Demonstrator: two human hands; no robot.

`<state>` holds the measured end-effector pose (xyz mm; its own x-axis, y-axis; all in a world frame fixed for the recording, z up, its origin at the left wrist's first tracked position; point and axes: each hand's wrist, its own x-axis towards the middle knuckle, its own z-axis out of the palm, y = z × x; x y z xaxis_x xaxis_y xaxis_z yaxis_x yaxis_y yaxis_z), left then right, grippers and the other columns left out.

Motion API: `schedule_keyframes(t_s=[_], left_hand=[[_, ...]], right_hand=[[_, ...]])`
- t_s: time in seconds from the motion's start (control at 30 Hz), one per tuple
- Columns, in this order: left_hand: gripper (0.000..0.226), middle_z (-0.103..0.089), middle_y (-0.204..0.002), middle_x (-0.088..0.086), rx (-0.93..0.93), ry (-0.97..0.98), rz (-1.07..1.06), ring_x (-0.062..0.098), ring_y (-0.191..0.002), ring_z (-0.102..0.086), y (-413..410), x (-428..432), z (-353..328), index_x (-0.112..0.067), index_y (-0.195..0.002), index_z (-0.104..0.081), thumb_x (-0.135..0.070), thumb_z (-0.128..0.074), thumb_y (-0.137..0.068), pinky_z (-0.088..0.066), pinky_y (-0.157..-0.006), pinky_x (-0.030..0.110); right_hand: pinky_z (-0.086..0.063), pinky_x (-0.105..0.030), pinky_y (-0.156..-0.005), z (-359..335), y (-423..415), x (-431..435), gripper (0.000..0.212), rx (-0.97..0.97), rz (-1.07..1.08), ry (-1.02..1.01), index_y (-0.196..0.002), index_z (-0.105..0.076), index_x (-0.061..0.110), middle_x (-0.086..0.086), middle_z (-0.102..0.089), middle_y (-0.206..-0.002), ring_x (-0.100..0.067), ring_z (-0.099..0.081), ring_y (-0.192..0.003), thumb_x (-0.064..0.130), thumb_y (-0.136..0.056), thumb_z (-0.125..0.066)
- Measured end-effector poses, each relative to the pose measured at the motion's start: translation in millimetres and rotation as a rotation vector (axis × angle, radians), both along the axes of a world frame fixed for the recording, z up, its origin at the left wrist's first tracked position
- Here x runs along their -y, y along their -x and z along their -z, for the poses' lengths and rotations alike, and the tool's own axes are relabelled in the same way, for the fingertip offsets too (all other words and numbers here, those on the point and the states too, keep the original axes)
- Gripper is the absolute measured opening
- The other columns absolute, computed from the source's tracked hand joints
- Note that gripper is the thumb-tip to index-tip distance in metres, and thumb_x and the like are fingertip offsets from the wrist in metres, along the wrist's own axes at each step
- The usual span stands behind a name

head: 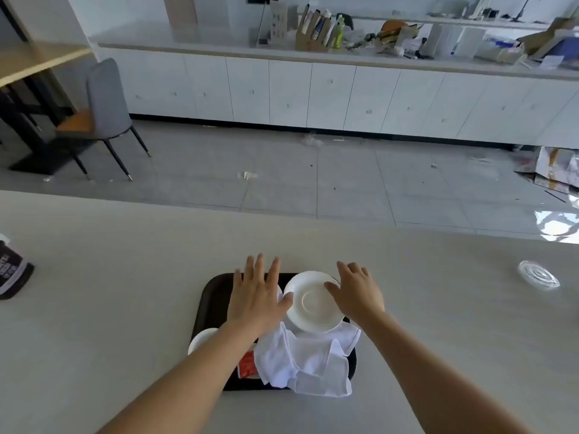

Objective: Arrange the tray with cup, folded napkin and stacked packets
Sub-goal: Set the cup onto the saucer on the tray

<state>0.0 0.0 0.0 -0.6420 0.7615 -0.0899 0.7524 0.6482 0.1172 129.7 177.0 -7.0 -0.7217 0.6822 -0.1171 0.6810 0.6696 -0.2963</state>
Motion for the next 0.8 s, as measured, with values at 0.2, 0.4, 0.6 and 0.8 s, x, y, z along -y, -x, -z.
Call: schedule_keyframes(t_s=[0.2,0.4,0.6,0.8], left_hand=[[0.047,-0.052,-0.131,0.01,0.243,-0.104,-0.105,0.028,-0.123,-0.043,-23.0,-3.3,37.4,-0.013,-0.133,-0.045,-0.043,-0.037,-0.098,-0.041,-0.1,0.036],[0.035,-0.043,-0.049,-0.007,0.433,-0.235,-0.332,0.014,-0.052,-0.045,-15.3,-20.3,47.4,-0.014,-0.062,-0.049,-0.025,-0.053,-0.095,-0.029,-0.045,0.029],[0.038,-0.05,-0.051,-0.009,0.461,-0.223,-0.44,0.013,-0.047,-0.049,-12.7,-30.2,55.3,-0.018,-0.05,-0.043,-0.016,-0.06,-0.084,-0.034,-0.043,0.026],[0.012,-0.067,-0.071,0.002,0.552,-0.204,-0.541,0.019,-0.063,-0.058,-3.3,-36.1,54.5,-0.01,-0.069,-0.068,-0.014,-0.066,-0.081,-0.046,-0.055,0.028]], right_hand=[[-0.048,-0.034,-0.073,20.3,-6.5,-4.5,0.024,0.069,0.175,0.145,-0.103,-0.062,0.011,-0.01,-0.062,-0.108,-0.032,-0.06,-0.097,0.033,-0.092,-0.059],[-0.049,-0.034,-0.078,36.5,-8.7,-4.8,0.024,0.072,0.224,0.198,-0.108,-0.065,0.009,-0.011,-0.068,-0.107,-0.034,-0.063,-0.099,0.023,-0.089,-0.063],[-0.047,-0.033,-0.068,44.1,-7.7,-10.9,0.018,0.049,0.258,0.2,-0.104,-0.062,0.008,-0.011,-0.069,-0.098,-0.034,-0.063,-0.09,0.015,-0.088,-0.062],[-0.053,-0.036,-0.069,46.4,-4.5,-13.4,0.017,0.074,0.325,0.248,-0.093,-0.066,0.004,-0.013,-0.071,-0.089,-0.034,-0.063,-0.082,0.004,-0.078,-0.059]])
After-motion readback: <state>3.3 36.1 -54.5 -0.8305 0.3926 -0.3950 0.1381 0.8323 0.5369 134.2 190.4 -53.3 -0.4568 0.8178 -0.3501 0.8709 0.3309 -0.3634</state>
